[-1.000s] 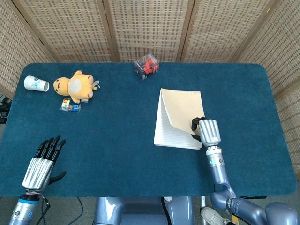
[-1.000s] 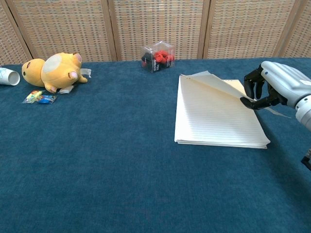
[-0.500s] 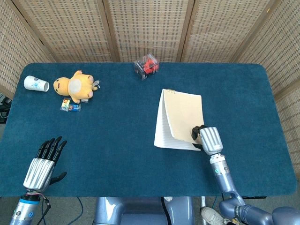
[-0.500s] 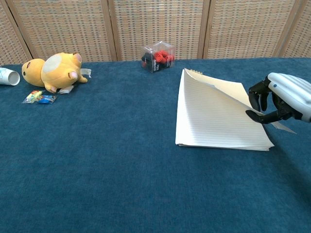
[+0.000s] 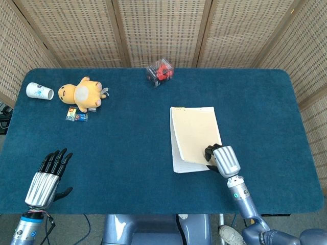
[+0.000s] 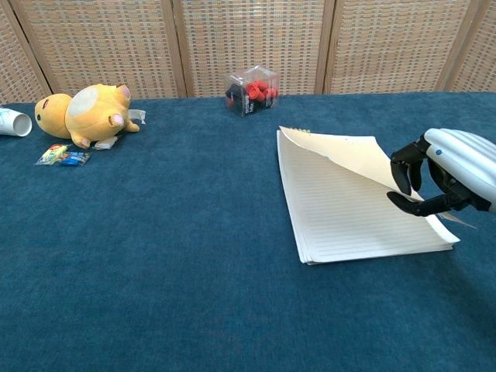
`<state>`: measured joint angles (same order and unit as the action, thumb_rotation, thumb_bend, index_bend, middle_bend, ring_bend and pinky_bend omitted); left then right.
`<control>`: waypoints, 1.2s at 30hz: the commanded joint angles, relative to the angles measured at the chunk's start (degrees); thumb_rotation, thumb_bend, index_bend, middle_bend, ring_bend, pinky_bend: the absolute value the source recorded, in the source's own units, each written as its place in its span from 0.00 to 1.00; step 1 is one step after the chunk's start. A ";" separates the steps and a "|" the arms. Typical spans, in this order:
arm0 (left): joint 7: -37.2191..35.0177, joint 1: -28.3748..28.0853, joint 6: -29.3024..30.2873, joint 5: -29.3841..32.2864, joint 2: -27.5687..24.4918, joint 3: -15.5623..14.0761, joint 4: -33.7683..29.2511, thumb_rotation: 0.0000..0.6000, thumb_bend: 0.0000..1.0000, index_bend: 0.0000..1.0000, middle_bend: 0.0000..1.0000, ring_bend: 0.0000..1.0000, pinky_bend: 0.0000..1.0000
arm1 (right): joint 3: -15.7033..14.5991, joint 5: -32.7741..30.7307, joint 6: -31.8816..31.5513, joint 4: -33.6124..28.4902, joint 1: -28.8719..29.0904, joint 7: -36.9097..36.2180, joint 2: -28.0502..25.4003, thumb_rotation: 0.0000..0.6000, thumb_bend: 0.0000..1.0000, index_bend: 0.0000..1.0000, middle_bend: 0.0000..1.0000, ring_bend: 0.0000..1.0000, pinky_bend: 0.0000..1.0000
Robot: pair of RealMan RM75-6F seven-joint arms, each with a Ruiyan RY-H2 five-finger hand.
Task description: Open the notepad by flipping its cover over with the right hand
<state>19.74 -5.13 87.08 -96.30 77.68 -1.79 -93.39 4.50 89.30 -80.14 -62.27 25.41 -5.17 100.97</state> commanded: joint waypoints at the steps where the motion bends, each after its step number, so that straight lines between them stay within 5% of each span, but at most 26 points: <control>1: 0.01 -0.02 -0.01 -0.07 0.01 -0.04 0.01 1.00 0.00 0.00 0.00 0.00 0.07 | -1.06 1.15 -1.25 -0.97 -0.87 -0.07 -0.57 1.00 0.63 0.75 0.74 0.63 0.81; 36: 0.57 0.21 0.47 -1.06 0.23 -0.45 -0.35 1.00 0.00 0.00 0.00 0.00 0.07 | -9.13 8.67 -10.30 -2.43 -10.09 -3.50 -8.57 1.00 0.63 0.75 0.74 0.63 0.81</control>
<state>20.32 -4.93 87.55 -97.35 77.91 -2.23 -93.74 -4.54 97.90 -90.35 -64.71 15.43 -8.58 92.50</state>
